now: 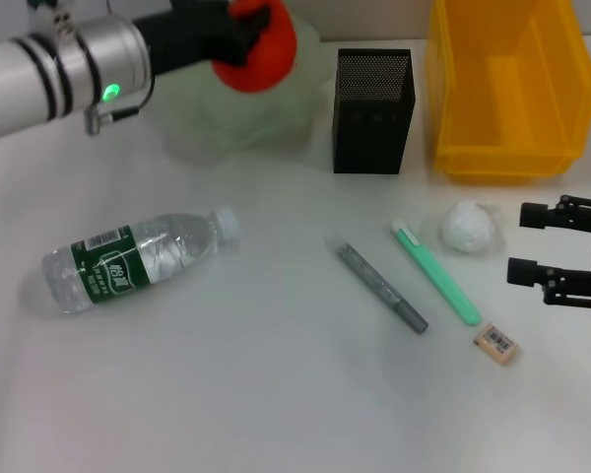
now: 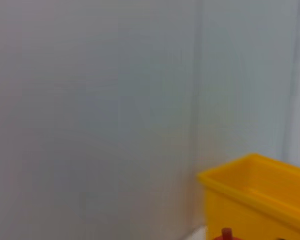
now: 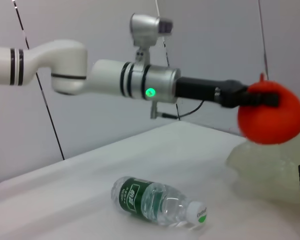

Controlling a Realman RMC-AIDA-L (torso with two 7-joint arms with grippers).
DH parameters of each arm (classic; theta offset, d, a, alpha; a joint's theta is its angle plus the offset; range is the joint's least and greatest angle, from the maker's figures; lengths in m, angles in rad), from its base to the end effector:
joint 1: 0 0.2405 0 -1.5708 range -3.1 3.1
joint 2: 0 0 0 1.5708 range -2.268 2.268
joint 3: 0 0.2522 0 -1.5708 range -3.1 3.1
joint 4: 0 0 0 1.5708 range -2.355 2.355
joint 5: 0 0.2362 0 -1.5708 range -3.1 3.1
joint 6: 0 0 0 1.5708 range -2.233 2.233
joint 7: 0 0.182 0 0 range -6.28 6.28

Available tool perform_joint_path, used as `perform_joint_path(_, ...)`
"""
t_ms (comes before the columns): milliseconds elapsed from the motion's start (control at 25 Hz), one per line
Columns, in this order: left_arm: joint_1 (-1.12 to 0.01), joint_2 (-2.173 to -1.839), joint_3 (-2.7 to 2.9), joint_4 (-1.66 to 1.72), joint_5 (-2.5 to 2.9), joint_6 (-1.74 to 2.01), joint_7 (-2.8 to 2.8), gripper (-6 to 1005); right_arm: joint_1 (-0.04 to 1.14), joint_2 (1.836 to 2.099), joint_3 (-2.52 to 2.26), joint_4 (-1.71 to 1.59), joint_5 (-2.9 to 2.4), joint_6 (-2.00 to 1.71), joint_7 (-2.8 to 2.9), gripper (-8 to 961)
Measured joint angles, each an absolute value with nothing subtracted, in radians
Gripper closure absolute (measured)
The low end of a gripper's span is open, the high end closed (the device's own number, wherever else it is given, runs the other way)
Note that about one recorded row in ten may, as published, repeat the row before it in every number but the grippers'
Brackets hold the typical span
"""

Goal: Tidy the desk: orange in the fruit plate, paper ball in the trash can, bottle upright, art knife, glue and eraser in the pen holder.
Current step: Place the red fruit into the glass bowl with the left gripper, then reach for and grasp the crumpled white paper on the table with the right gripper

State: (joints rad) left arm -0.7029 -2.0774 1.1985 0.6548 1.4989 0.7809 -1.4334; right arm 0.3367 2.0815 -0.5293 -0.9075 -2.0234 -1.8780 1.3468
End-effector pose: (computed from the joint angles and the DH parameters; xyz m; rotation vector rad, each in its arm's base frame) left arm -0.1763 0.4910 -0.0508 -2.3379 -0.5367 -0.5972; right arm 0.2901 0.2956 0.0371 -2.7000 0.5258 0.7604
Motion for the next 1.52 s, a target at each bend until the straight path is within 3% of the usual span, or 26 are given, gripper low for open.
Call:
perform_joint_path(320, -0.808, -2.080, 1.213, 0.584, 1.463, 0.533, -1.435, 934, 0.352, 2.082, -0.584, -0.880, -2.024, -1.827, 1.346, 287)
perform_joint_path(760, -0.802, -2.080, 1.221, 0.582, 1.457, 0.520, -1.433, 482, 0.368, 2.081, -0.603, -0.865, -2.025, -1.804, 1.345, 294)
perform_joint_path(960, -0.786, -2.077, 1.213, 0.580, 1.457, 0.578, -1.430, 365, 0.375, 2.081, -0.603, -0.868, -2.025, -1.804, 1.346, 297)
perform_joint_path(1280, -0.568, -2.060, 1.183, 0.793, 1.456, 1.105, -1.427, 134, 0.391, 2.083, -0.640, -0.991, -2.022, -1.811, 1.488, 303)
perform_joint_path(1520, -0.394, -2.037, 1.183, 0.886, 1.475, 1.495, -1.417, 139, 0.398, 2.083, -0.798, -1.256, -2.032, -1.803, 1.798, 306)
